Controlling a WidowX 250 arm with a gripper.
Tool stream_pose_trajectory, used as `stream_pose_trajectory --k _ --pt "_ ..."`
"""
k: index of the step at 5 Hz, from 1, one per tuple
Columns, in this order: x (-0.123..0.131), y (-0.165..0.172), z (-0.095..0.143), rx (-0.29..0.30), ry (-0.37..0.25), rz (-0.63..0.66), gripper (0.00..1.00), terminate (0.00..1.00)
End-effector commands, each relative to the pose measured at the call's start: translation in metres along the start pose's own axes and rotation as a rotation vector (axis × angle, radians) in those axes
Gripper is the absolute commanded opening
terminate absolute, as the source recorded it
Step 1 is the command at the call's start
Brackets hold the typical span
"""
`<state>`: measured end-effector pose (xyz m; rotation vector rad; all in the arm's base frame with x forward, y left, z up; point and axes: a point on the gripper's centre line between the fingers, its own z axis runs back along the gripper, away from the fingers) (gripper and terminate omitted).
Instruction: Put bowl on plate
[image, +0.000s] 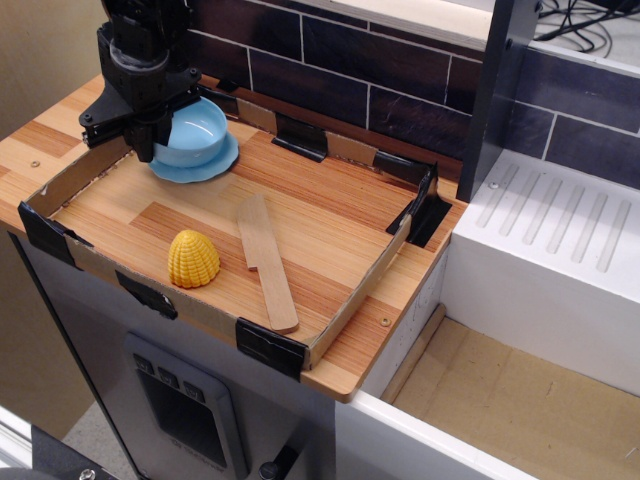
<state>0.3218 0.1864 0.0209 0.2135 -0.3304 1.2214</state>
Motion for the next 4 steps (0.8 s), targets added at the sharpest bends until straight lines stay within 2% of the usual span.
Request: stream_pose_trajectory --k 1,2,3,4 --pt "0.009 0.000 0.025 0.002 -0.029 -0.008 1.00 0.00" --pt "0.012 0.000 0.044 0.060 -0.126 0.021 1.00 0.00" --pt "0.014 0.005 0.064 0.050 -0.136 0.049 1.00 0.00" --pt "0.017 0.011 0.092 0.005 -0.118 0.039 1.00 0.00"
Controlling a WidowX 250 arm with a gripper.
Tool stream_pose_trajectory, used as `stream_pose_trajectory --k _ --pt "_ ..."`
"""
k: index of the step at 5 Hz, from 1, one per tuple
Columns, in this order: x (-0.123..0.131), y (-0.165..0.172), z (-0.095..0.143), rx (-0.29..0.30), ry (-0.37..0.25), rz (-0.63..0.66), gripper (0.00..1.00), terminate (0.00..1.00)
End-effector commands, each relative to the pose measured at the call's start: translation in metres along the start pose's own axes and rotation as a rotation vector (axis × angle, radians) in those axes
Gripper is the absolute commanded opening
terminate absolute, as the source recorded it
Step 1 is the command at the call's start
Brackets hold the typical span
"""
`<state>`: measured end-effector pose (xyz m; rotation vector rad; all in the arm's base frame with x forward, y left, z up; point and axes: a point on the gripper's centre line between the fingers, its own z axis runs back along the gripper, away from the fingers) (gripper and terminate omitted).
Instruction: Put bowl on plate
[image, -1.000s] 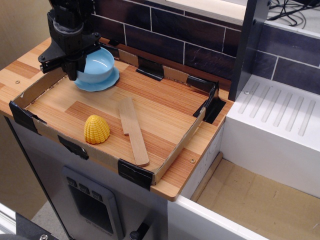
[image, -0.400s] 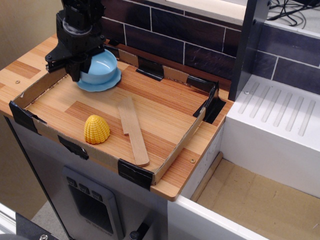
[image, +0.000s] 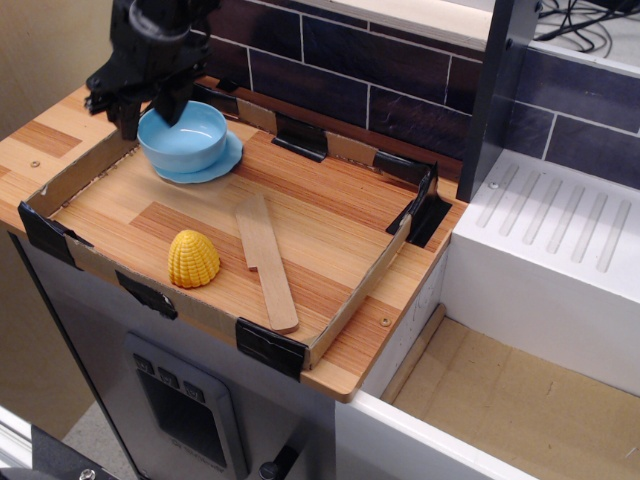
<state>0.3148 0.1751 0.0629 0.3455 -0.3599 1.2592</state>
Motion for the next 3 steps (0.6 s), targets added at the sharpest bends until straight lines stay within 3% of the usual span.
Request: stream_pose_trajectory --k 1,2,3 --pt "0.0149 0.0137 0.0635 -0.094 0.016 -0.062 1.00 0.00" --pt "0.0149 0.0137 0.0635 -0.094 0.016 -0.062 1.00 0.00" --pt "0.0149 0.0137 0.0635 -0.094 0.016 -0.062 1.00 1.00"
